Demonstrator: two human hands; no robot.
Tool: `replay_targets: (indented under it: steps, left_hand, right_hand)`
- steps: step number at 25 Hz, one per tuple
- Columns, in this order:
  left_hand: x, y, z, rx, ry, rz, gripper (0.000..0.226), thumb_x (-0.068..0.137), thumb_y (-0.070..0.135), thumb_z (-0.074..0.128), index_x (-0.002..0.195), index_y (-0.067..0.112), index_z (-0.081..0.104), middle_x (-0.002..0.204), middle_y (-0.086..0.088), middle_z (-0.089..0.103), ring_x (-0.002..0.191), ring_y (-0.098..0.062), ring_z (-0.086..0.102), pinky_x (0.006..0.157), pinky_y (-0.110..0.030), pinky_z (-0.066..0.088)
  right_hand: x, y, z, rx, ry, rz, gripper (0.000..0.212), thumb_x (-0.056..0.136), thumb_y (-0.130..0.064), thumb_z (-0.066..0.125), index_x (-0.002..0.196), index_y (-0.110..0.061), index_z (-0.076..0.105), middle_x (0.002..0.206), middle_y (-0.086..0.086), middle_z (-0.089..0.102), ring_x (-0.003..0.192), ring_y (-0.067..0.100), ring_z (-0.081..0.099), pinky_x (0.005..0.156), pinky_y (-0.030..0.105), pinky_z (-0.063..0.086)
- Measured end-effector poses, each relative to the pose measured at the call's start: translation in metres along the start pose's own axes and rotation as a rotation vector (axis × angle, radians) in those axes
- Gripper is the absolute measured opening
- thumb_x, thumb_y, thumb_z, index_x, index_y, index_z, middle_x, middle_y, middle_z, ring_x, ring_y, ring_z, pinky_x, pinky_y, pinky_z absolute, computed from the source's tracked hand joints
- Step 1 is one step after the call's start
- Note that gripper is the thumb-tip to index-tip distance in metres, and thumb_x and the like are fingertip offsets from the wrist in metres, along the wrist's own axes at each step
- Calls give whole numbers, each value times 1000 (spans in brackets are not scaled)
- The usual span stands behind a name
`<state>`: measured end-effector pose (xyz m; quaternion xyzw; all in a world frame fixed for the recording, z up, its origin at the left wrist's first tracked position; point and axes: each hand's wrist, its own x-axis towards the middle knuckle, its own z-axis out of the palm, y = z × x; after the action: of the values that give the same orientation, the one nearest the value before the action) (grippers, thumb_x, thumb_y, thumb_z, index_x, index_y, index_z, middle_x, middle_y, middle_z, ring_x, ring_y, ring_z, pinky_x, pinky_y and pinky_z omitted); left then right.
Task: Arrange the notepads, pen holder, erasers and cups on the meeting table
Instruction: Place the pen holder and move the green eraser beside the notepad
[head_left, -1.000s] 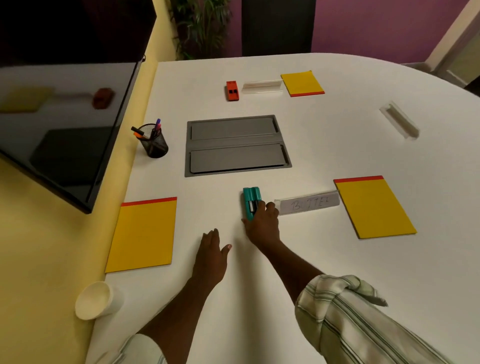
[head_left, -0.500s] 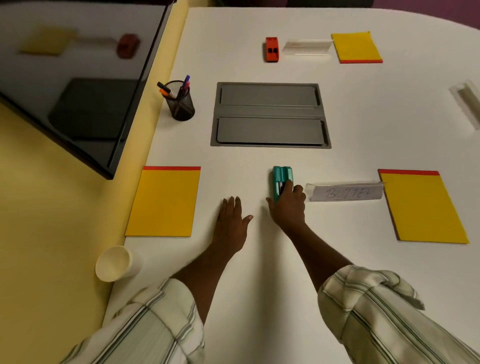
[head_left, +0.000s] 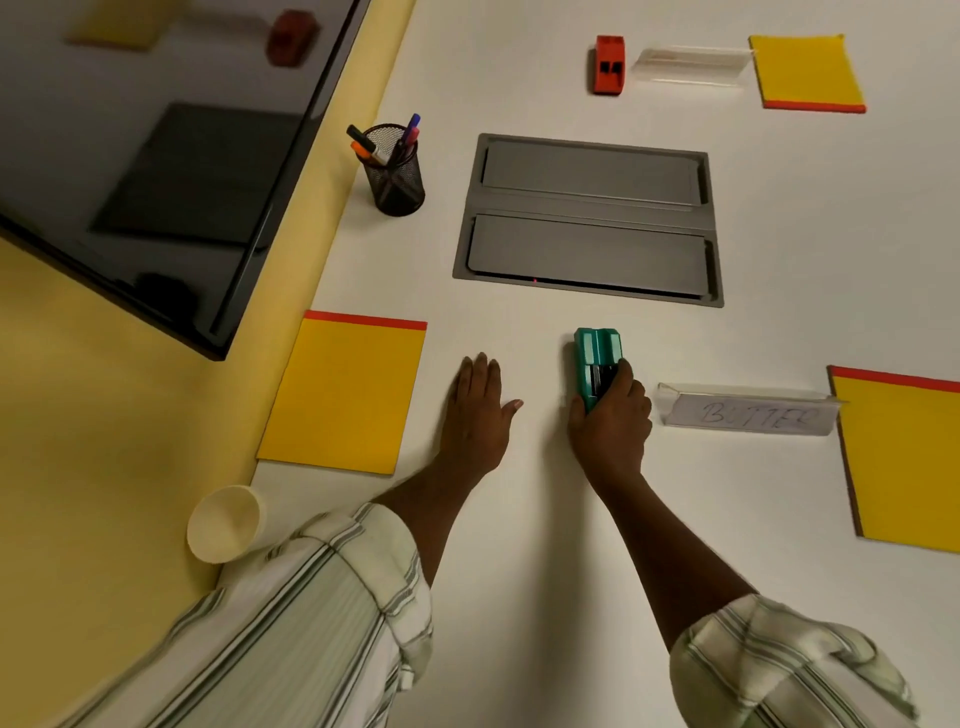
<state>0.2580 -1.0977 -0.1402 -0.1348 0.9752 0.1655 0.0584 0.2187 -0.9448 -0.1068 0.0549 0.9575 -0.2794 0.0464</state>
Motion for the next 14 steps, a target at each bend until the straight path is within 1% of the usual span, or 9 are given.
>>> replay_targets:
  steps: [2,4,8,11,14]
  left_hand:
    - [-3,-5,4,42,34,28,67,97,48,33,150,10,18,159,-10,14,148,-26,8,120,-35,11]
    - [-8,-9,8,41,76,39,66,97,52,28,149,12,21,158,-8,19,148,-23,12,119,-34,14]
    - [-9,-9,10,-30,146,29,61,97,52,28,145,14,35,154,-5,31,145,-20,21,118,-34,23]
    - [-7,-9,10,-45,133,13,60,97,50,30,146,15,34,155,-4,30,146,-20,20,119,-35,22]
    - [-6,-9,6,-24,104,20,62,98,50,24,148,13,27,157,-6,24,147,-22,15,121,-39,16]
  right_hand:
    - [9,-12,3,50,13,-40,71,86,-24,62,145,-10,26,133,14,47,119,34,46,98,49,41]
    - [22,-27,6,87,18,-120,69,86,-22,63,144,-11,28,135,12,47,121,32,45,99,48,40]
    - [56,-65,20,120,-21,-265,68,85,-21,65,143,-13,30,135,10,48,121,31,47,97,50,38]
    - [75,-97,36,139,-101,-321,74,84,-19,67,145,-14,26,137,9,47,123,29,44,99,51,35]
    - [86,-132,54,173,-189,-373,80,83,-15,68,148,-16,22,140,8,46,126,28,42,101,53,34]
